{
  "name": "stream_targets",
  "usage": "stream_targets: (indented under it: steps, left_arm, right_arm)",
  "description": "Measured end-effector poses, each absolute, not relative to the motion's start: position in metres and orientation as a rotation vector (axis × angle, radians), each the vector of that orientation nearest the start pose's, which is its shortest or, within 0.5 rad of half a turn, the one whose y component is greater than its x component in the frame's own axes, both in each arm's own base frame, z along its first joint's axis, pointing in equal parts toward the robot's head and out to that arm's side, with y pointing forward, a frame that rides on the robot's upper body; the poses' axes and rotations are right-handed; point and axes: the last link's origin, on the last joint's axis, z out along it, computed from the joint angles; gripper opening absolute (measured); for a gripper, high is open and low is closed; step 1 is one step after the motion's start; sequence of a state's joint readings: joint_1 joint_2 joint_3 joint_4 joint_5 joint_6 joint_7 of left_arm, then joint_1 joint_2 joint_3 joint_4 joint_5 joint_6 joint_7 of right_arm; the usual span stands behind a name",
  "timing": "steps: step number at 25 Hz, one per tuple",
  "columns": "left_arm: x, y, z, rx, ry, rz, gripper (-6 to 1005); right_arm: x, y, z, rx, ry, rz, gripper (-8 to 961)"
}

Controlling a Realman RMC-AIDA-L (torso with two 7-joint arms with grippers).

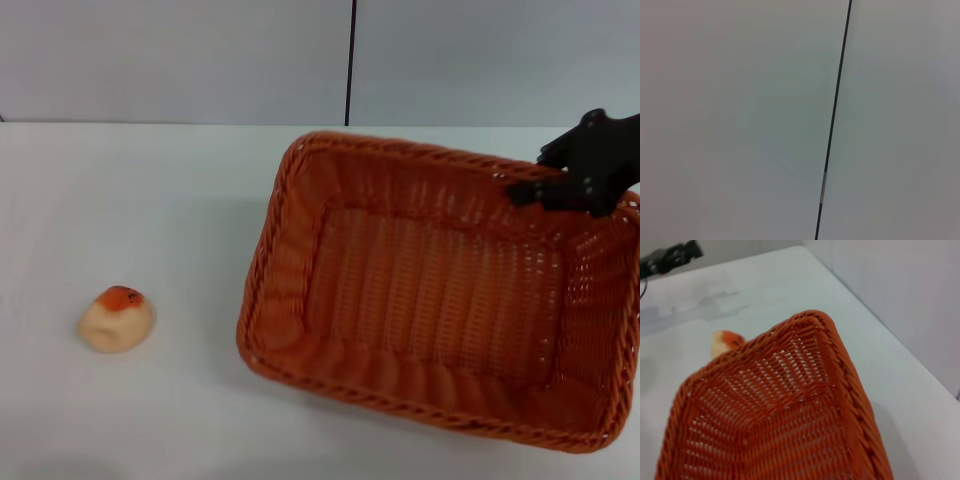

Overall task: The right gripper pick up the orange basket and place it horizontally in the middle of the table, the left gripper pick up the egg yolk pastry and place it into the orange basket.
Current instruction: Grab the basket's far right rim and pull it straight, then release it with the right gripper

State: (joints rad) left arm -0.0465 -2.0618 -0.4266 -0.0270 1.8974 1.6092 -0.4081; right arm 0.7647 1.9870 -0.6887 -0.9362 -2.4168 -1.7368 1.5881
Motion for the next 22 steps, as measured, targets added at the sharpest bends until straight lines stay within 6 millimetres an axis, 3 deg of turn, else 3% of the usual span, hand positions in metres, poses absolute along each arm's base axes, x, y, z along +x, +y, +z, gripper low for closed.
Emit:
stream_targets:
  steps: [11, 22]
  left_arm:
    - [-0.401, 0.148, 0.034, -1.353, -0.629, -0.787, 763]
    - [-0.401, 0.138, 0.034, -1.353, -0.628, -0.785, 759]
  right_arm:
    - [0.207, 0.382, 0.045, -2.911, -0.086, 0.108, 160]
    - [0.211, 0.385, 0.022, -2.907, -0.222, 0.083, 161]
